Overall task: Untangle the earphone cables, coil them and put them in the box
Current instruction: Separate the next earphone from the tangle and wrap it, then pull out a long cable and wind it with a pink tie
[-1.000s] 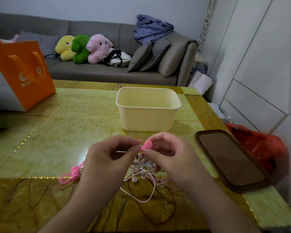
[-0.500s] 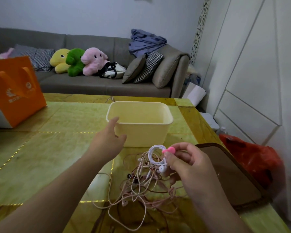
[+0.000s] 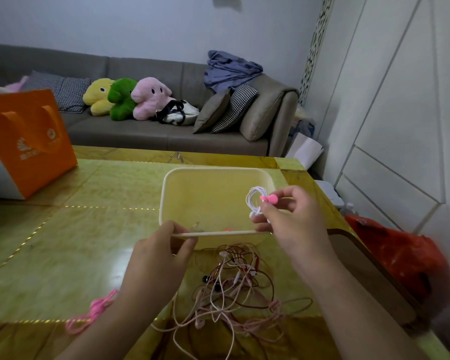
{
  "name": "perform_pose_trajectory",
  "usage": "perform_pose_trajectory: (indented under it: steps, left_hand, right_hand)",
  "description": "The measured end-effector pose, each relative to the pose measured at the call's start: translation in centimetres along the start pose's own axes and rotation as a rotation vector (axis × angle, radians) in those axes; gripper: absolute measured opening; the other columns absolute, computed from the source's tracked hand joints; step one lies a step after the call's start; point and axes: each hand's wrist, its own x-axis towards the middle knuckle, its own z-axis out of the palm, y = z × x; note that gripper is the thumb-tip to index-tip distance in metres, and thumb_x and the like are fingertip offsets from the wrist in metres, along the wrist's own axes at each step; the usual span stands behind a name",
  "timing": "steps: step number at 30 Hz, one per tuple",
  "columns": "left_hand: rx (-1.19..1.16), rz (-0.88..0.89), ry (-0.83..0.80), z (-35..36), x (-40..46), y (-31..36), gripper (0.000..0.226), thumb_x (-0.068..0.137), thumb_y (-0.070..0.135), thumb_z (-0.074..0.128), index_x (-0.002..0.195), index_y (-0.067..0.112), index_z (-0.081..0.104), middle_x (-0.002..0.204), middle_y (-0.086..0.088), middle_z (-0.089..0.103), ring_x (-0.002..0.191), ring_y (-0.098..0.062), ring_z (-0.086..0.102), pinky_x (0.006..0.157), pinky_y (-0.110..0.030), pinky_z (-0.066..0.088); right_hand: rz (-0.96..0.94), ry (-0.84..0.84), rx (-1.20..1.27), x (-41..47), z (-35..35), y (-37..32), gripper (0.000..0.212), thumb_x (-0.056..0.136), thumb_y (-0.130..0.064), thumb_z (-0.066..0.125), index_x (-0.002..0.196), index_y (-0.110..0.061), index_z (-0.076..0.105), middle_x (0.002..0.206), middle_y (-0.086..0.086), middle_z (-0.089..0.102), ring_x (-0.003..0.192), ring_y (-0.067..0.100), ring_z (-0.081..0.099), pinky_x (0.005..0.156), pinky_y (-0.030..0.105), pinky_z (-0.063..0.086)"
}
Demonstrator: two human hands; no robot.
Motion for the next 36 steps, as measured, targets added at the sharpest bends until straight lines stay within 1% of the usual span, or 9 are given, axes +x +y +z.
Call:
perform_pose_trajectory:
  steps: [3,8,12,15,23,27,30,33,36]
  left_hand:
    - [-0.025,0.004,-0.006,0.0,-0.1,-0.2,0.004,0.095,0.036,0.074,0.095,0.034,0.070,0.076,0.018,0.073,0.072,0.006,0.068,0.059,-0.008,0.046]
    - [-0.030,0.019,-0.017,0.0,0.4,-0.4,0.004,0.097,0.036,0.071,0.097,0.032,0.069,0.079,0.021,0.073,0.075,0.008,0.067,0.059,-0.006,0.045]
    - [-0.063,0.016,-0.029,-0.2,0.7,-0.2,0.004,0.099,0.033,0.069,0.102,0.033,0.067,0.080,0.019,0.074,0.073,0.007,0.067,0.055,-0.007,0.044]
    - [-0.089,0.007,-0.059,-0.4,1.2,0.1,0.019,0.100,0.030,0.067,0.118,0.036,0.063,0.085,0.020,0.074,0.077,0.007,0.067,0.056,-0.009,0.041]
    - [-0.335,0.027,-0.295,-0.3,0.7,-0.7,0.084,0.101,0.015,0.067,0.162,0.048,0.019,0.148,0.021,0.053,0.133,0.001,0.054,0.108,-0.032,0.050]
    - [-0.249,-0.012,-0.168,-1.7,0.4,-1.5,0.042,0.098,0.003,0.061,0.124,0.036,0.064,0.119,0.019,0.073,0.110,-0.004,0.070,0.099,-0.046,0.058]
    - [-0.202,-0.023,-0.244,-2.8,-0.8,-1.3,0.020,0.095,0.007,0.066,0.092,0.026,0.073,0.084,0.008,0.079,0.083,-0.013,0.076,0.087,-0.051,0.061]
    - [-0.129,0.123,-0.494,-3.6,-3.0,-0.3,0.006,0.092,0.031,0.078,0.090,0.027,0.074,0.081,0.011,0.077,0.078,-0.008,0.073,0.079,-0.037,0.062]
    - [0.095,0.234,-0.651,-3.1,-4.6,-0.1,0.023,0.086,0.051,0.079,0.097,0.032,0.073,0.085,0.017,0.074,0.083,-0.001,0.069,0.076,-0.025,0.057]
  right_hand:
    - [0.037,-0.054,-0.102,2.4,1.1,0.7,0.021,0.099,-0.014,0.072,0.118,-0.021,0.065,0.101,-0.001,0.079,0.077,0.013,0.080,0.080,0.039,0.066]
    - [0.016,-0.110,-0.222,3.2,1.3,1.3,0.063,0.090,-0.020,0.070,0.150,-0.032,0.055,0.144,-0.013,0.061,0.126,0.013,0.064,0.106,0.045,0.056]
    - [-0.086,0.039,-0.243,1.3,0.0,1.6,0.026,0.096,-0.013,0.065,0.113,-0.032,0.072,0.118,-0.014,0.072,0.104,0.012,0.073,0.083,0.035,0.060]
    - [-0.107,0.094,-0.200,-0.7,-1.0,1.9,0.023,0.096,-0.005,0.064,0.094,-0.026,0.071,0.094,-0.006,0.076,0.089,0.015,0.074,0.078,0.037,0.062]
    - [-0.052,-0.028,-0.252,-4.1,-1.6,4.0,0.034,0.090,0.006,0.058,0.087,-0.025,0.071,0.086,-0.005,0.076,0.088,0.016,0.074,0.083,0.050,0.063]
    - [-0.083,-0.093,-0.324,-5.0,-1.7,4.1,0.040,0.091,0.011,0.051,0.085,-0.024,0.070,0.083,-0.006,0.076,0.080,0.011,0.074,0.080,0.046,0.064]
    - [-0.141,-0.199,-0.411,-6.2,-1.5,3.7,0.042,0.089,0.010,0.052,0.078,-0.026,0.070,0.078,-0.011,0.074,0.071,0.009,0.071,0.066,0.036,0.062]
    - [-0.205,-0.335,-0.506,-7.2,-0.9,3.7,0.042,0.086,0.009,0.052,0.076,-0.027,0.070,0.074,-0.015,0.071,0.070,0.007,0.068,0.058,0.024,0.054]
    - [-0.242,-0.371,-0.571,-7.8,-0.4,4.2,0.043,0.084,0.011,0.049,0.078,-0.026,0.069,0.075,-0.011,0.070,0.076,0.006,0.066,0.061,0.019,0.049]
